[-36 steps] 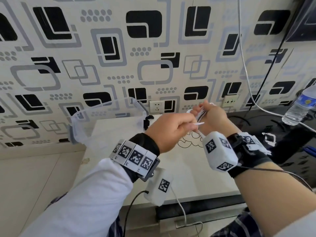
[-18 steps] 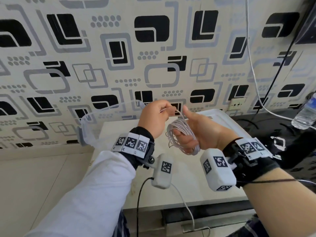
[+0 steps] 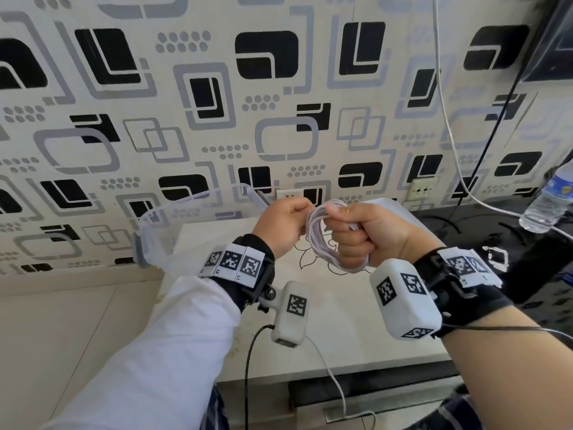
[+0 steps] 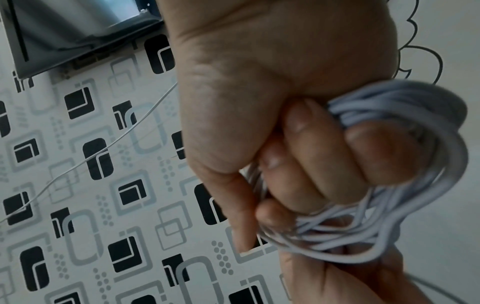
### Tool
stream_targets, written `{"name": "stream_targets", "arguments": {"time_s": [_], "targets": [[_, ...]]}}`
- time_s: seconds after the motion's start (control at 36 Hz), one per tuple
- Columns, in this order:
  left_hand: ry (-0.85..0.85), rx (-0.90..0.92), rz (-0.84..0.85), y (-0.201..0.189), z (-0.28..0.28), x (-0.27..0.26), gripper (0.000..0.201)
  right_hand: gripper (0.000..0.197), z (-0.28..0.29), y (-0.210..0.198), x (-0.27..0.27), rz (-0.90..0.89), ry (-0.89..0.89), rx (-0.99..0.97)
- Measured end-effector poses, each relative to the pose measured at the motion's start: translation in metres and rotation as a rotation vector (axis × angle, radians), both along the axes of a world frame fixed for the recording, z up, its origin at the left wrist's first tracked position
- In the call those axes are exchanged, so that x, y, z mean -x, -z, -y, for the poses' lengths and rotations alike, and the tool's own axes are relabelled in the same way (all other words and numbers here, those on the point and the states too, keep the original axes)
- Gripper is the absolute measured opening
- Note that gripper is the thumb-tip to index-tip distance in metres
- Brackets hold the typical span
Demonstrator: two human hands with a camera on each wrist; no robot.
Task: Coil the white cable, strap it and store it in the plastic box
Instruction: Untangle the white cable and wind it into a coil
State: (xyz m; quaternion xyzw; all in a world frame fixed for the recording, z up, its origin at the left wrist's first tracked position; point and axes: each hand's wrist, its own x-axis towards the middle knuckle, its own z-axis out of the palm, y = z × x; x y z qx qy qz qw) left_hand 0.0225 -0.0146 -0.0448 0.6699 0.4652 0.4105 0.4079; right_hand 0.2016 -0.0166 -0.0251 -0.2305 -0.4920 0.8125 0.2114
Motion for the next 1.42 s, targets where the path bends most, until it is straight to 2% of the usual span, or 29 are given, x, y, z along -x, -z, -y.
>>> {"name": "stream_targets", "arguments": {"time_s": [0.11, 0.22, 0.31, 0.36, 0.47, 0.56, 0.67, 0.81, 0.92, 1.06, 1.14, 1.25, 1.42], "targets": [[-0.001, 0.085, 0.127, -0.002, 0.002, -0.001, 0.028, 0.04, 0.001, -0.005, -0.001, -0.123, 0.053, 0.046], [-0.029, 0.107, 0.227, 0.0, 0.009, -0.012, 0.045, 0.043, -0.001, -0.007, 0.002, -0.231, 0.101, 0.108], [-0.043, 0.085, 0.196, 0.002, 0.016, -0.019, 0.055, 0.041, -0.003, -0.006, 0.002, -0.269, 0.106, 0.137], [-0.016, 0.036, 0.148, 0.003, 0.02, -0.021, 0.053, 0.042, -0.006, -0.003, -0.001, -0.314, 0.045, 0.164], [-0.001, 0.019, 0.187, -0.002, 0.023, -0.021, 0.046, 0.043, -0.01, 0.001, -0.005, -0.355, -0.014, 0.22], [0.062, 0.055, 0.264, -0.007, 0.027, -0.024, 0.042, 0.043, -0.008, -0.001, -0.005, -0.327, 0.036, 0.208], [0.08, -0.003, 0.135, -0.005, 0.026, -0.023, 0.038, 0.042, -0.007, -0.001, -0.006, -0.346, 0.035, 0.22], [0.104, -0.003, 0.082, -0.002, 0.023, -0.02, 0.031, 0.042, -0.004, -0.001, -0.005, -0.345, 0.065, 0.207], [0.029, -0.033, 0.053, -0.001, 0.021, -0.02, 0.029, 0.036, 0.001, -0.004, 0.004, -0.253, 0.198, 0.106], [-0.052, -0.042, 0.025, 0.001, 0.014, -0.017, 0.033, 0.016, 0.005, -0.008, 0.013, -0.171, 0.428, 0.033], [-0.027, -0.095, 0.01, 0.004, 0.014, -0.016, 0.033, 0.024, 0.007, -0.01, 0.014, -0.121, 0.501, -0.004], [0.063, -0.089, 0.025, 0.006, 0.017, -0.018, 0.03, 0.042, 0.007, -0.013, 0.009, -0.095, 0.428, 0.015], [0.133, -0.138, 0.016, 0.005, 0.021, -0.019, 0.029, 0.044, 0.009, -0.014, 0.002, -0.115, 0.208, 0.05]]}}
